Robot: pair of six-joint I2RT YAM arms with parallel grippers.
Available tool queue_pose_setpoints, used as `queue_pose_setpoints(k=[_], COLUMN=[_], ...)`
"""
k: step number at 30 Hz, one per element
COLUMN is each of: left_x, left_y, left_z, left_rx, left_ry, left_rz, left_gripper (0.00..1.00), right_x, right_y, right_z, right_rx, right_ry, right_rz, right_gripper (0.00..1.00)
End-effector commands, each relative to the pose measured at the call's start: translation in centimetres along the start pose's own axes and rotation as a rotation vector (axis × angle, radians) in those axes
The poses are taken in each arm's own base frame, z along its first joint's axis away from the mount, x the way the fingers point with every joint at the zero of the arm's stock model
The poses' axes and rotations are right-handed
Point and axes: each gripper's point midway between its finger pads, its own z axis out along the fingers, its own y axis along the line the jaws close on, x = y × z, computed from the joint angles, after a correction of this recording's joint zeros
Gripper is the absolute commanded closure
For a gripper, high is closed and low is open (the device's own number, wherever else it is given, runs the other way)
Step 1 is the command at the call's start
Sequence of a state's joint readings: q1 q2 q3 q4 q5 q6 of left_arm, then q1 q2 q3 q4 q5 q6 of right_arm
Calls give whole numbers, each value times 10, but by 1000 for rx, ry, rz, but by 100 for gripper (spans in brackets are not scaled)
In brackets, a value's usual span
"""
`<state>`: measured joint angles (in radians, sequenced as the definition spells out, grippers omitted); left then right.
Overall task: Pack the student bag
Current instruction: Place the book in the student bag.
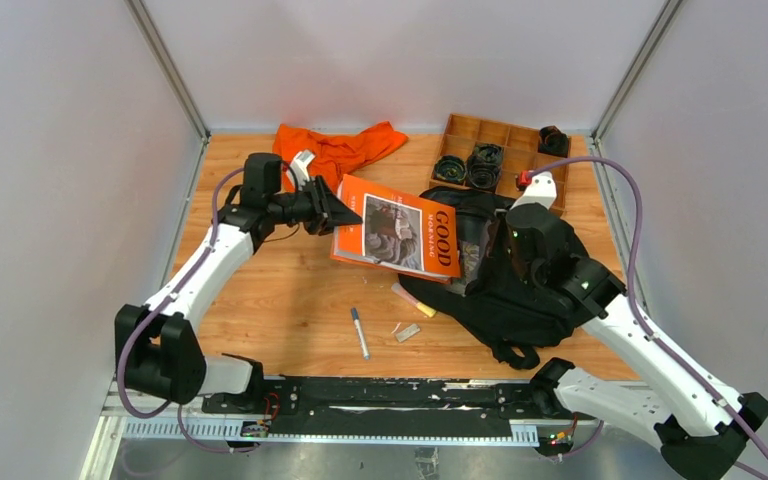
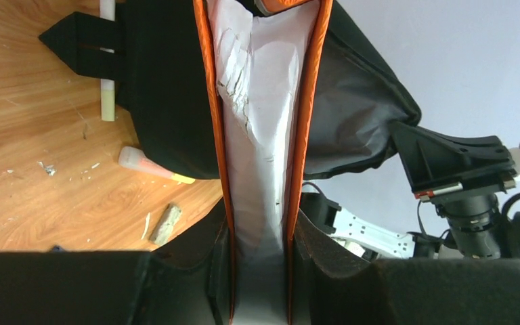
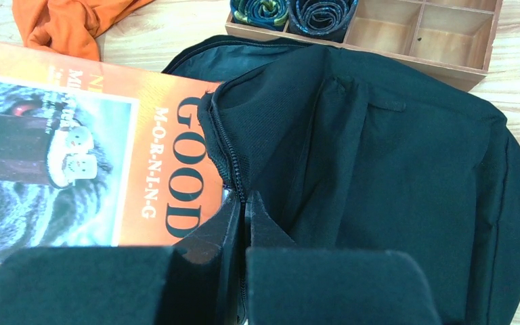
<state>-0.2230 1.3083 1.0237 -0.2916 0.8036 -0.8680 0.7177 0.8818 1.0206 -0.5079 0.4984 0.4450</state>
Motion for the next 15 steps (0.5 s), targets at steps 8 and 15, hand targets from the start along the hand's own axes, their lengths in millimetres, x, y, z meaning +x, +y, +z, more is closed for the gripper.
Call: queue_pose_setpoints(k=[8, 15], left_x=[26, 35], left_y=[-15, -28], left_z=[57, 106], left_rx=[56, 104], left_ry=[164, 256], left_rz=[23, 22], left_gripper=[92, 92], right_x=[-11, -14], right_y=[16, 22], right_z=[5, 1], right_rx=[-69, -108], right_ry=[-58, -71], right_rz=[43, 60], right_gripper=[100, 100])
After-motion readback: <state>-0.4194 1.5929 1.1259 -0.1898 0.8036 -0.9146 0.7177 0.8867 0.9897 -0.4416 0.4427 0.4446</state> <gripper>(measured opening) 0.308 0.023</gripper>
